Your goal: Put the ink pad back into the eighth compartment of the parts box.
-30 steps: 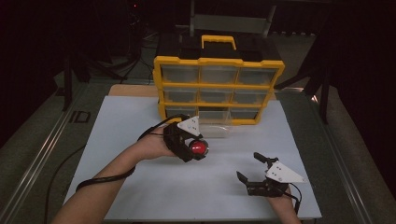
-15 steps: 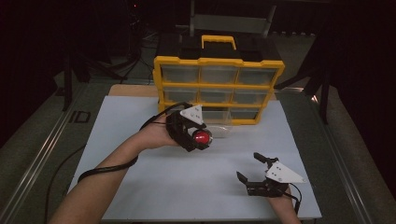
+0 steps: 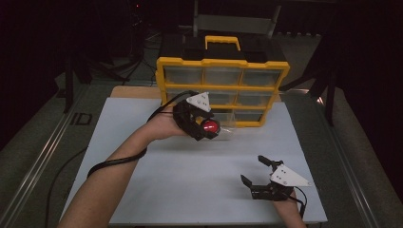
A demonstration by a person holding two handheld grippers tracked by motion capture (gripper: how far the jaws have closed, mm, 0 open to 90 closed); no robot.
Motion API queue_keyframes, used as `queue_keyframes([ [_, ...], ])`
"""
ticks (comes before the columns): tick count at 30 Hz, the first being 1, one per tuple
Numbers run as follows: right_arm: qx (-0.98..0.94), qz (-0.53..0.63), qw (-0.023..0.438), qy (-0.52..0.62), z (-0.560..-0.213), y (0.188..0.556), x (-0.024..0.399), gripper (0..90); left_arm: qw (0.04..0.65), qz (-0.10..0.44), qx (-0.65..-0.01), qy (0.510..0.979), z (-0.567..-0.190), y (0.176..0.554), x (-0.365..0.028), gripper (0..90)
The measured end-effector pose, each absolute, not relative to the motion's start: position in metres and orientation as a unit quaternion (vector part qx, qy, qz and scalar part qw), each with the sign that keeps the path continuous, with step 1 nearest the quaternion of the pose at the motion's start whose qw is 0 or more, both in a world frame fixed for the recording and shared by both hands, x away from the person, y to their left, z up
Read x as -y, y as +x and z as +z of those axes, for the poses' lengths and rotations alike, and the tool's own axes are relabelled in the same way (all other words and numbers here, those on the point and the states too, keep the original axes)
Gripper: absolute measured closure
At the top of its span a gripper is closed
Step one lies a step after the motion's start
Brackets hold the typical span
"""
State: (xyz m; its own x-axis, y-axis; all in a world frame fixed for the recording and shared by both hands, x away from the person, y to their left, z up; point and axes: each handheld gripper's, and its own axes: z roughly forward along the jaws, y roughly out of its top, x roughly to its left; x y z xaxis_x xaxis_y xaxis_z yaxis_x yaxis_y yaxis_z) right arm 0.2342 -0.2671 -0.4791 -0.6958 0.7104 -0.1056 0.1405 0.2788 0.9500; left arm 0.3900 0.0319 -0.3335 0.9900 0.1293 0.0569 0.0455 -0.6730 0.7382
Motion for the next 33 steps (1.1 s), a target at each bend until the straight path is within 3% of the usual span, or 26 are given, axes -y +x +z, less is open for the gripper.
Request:
queue_keyframes([
  [12, -0.754, 0.529, 0.269, 0.281, -0.479, 0.234, 0.267, 10.2, 0.428, 0.054, -0.071, 0.899, -0.333, 0.414, -0.018, 31.0],
  [33, -0.751, 0.534, 0.268, 0.283, -0.479, 0.235, 0.271, 10.2, 0.403, 0.063, -0.127, 0.904, -0.371, 0.448, 0.005, 31.0],
])
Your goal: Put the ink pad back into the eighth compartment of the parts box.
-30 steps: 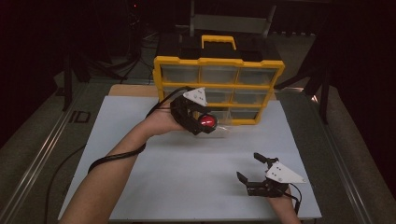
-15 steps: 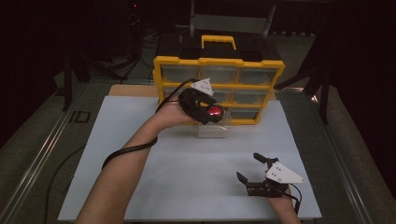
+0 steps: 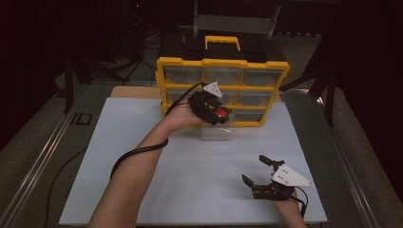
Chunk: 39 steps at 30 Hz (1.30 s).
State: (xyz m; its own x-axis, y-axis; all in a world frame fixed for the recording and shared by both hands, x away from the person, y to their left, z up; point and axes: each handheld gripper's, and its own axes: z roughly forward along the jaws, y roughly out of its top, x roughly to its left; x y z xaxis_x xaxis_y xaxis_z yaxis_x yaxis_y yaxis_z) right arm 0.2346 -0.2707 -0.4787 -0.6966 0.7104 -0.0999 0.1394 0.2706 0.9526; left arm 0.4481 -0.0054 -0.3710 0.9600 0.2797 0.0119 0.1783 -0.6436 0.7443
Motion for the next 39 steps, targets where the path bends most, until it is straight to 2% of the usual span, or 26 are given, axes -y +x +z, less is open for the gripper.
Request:
queue_keyframes([
  [17, -0.751, 0.534, 0.269, 0.282, -0.479, 0.235, 0.272, 10.3, 0.377, 0.065, -0.156, 0.910, -0.398, 0.462, 0.014, 30.9],
  [25, -0.750, 0.535, 0.268, 0.280, -0.478, 0.234, 0.272, 10.2, 0.364, 0.049, -0.175, 0.913, -0.409, 0.467, 0.019, 30.8],
  [33, -0.750, 0.536, 0.266, 0.283, -0.479, 0.235, 0.273, 10.2, 0.351, 0.059, -0.190, 0.915, -0.414, 0.471, 0.020, 30.4],
  [34, -0.750, 0.535, 0.265, 0.284, -0.479, 0.235, 0.273, 10.3, 0.351, 0.053, -0.193, 0.915, -0.414, 0.472, 0.020, 29.2],
  [36, -0.750, 0.535, 0.265, 0.284, -0.479, 0.235, 0.273, 10.3, 0.351, 0.052, -0.197, 0.914, -0.413, 0.472, 0.019, 16.6],
  [39, -0.751, 0.535, 0.266, 0.282, -0.479, 0.235, 0.273, 10.3, 0.352, 0.032, -0.193, 0.915, -0.412, 0.470, 0.021, 3.4],
])
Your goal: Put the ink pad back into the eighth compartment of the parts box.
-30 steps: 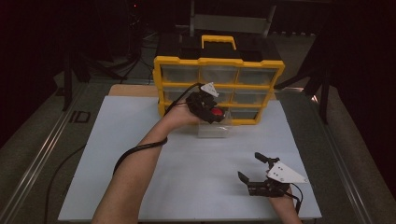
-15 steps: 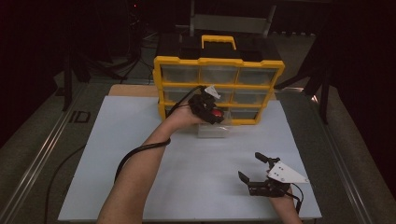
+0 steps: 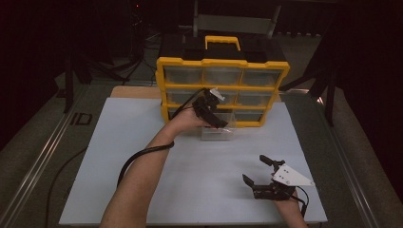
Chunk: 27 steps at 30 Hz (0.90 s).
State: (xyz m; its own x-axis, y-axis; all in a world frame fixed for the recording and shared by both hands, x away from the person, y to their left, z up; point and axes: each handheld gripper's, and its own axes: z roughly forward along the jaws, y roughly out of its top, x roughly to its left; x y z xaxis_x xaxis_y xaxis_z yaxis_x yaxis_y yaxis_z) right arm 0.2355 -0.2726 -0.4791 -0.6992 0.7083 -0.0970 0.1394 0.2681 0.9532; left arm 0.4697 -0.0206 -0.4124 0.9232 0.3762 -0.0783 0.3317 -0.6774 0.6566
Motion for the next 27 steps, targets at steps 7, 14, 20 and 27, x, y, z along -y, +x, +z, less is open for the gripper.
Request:
queue_keyframes([
  [7, -0.751, 0.535, 0.266, 0.281, -0.479, 0.235, 0.271, 10.3, 0.358, 0.027, -0.182, 0.915, -0.410, 0.461, 0.019, 0.0],
  [14, -0.751, 0.535, 0.264, 0.283, -0.479, 0.235, 0.270, 10.3, 0.373, 0.024, -0.172, 0.911, -0.403, 0.452, 0.012, 0.0],
  [20, -0.751, 0.535, 0.266, 0.283, -0.478, 0.235, 0.270, 10.2, 0.376, 0.024, -0.169, 0.911, -0.399, 0.444, 0.005, 0.0],
  [27, -0.752, 0.533, 0.265, 0.283, -0.479, 0.236, 0.269, 10.2, 0.383, 0.029, -0.158, 0.910, -0.390, 0.431, -0.001, 0.0],
])
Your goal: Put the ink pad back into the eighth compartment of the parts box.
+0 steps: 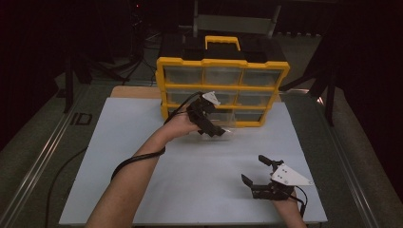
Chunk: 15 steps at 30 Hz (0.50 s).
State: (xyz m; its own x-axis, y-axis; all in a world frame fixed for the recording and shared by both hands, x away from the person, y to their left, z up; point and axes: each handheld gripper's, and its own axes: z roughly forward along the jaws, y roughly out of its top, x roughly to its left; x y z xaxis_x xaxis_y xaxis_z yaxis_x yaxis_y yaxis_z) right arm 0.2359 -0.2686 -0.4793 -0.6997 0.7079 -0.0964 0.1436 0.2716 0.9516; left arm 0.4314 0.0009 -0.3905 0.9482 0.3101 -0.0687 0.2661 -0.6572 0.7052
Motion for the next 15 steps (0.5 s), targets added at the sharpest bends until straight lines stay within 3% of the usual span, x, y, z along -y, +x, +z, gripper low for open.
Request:
queue_keyframes([
  [15, -0.755, 0.530, 0.263, 0.282, -0.481, 0.237, 0.266, 10.3, 0.403, 0.032, -0.150, 0.902, -0.380, 0.409, -0.025, 0.0],
])
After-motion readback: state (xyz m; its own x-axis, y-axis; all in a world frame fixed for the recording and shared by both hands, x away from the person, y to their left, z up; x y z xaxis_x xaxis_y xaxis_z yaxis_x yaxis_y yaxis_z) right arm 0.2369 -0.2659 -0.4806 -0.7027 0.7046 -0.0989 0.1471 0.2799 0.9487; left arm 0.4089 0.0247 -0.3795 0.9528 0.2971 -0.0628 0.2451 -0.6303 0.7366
